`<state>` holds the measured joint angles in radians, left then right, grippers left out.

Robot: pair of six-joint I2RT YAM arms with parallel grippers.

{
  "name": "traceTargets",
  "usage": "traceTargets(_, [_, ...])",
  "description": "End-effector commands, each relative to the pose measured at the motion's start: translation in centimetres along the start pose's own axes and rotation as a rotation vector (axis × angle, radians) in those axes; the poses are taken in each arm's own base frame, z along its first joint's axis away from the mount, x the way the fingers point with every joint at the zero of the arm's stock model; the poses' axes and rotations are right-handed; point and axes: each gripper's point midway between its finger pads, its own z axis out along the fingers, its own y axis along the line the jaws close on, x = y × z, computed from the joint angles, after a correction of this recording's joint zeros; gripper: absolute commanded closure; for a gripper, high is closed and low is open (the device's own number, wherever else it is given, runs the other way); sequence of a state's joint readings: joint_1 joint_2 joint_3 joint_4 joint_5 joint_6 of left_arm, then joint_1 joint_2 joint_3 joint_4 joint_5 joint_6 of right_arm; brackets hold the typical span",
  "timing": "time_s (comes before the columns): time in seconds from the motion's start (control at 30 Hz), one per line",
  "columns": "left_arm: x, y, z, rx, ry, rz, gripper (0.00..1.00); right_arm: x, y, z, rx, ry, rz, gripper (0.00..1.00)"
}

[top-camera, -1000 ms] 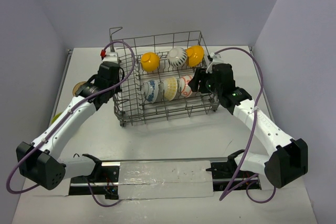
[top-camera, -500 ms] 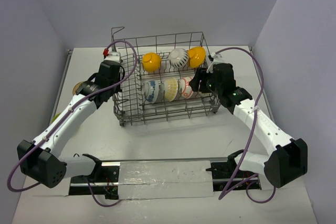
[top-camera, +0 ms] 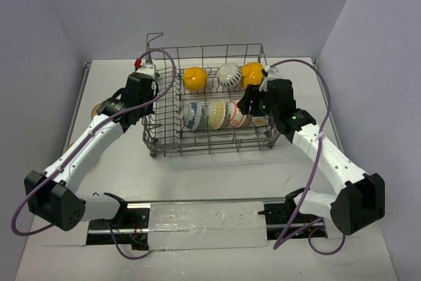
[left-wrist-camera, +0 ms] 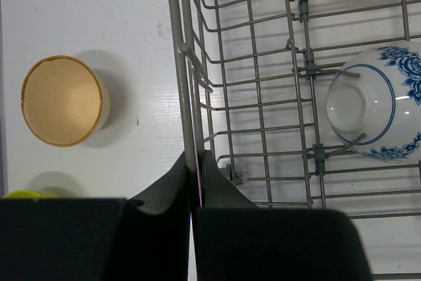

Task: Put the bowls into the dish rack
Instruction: Move the dish rack to the center of the board.

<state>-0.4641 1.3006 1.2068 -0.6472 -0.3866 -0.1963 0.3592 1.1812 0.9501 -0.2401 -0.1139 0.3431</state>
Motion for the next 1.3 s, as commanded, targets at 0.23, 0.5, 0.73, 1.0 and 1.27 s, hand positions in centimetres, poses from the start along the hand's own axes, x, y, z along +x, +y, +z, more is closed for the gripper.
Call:
traceTargets(0.23, [6.5,-5.1,-0.9,0.285,0.237,0.266,1.00,-2.3,0.5,-0.1,-0.011,-0.051,-0.005,0.35])
traceTargets(0.5, [6.6,-4.9,-0.7,0.271,0.242,0.268,1.00,-2.0,0.3,0.1,-0.004,-0.042,-0.005,0.35])
traceTargets(0.73, [4.6,-4.8,-1.0,0.248,0.177,0.221,0.73,-1.8,0.1,0.3,-0.001,-0.033,-0.003,0.35])
traceTargets(1.0, [3.7,-5.7,-1.2,0.278,0.167,0.198,0.59,-1.6,-0.2,0.5,0.015,-0.030,-0.002,0.35])
traceTargets(1.27, [0.6,-5.1,-2.1,0.241,0.096,0.166,0.48,-1.7,-0.1,0.5,0.012,-0.030,-0.003,0.35])
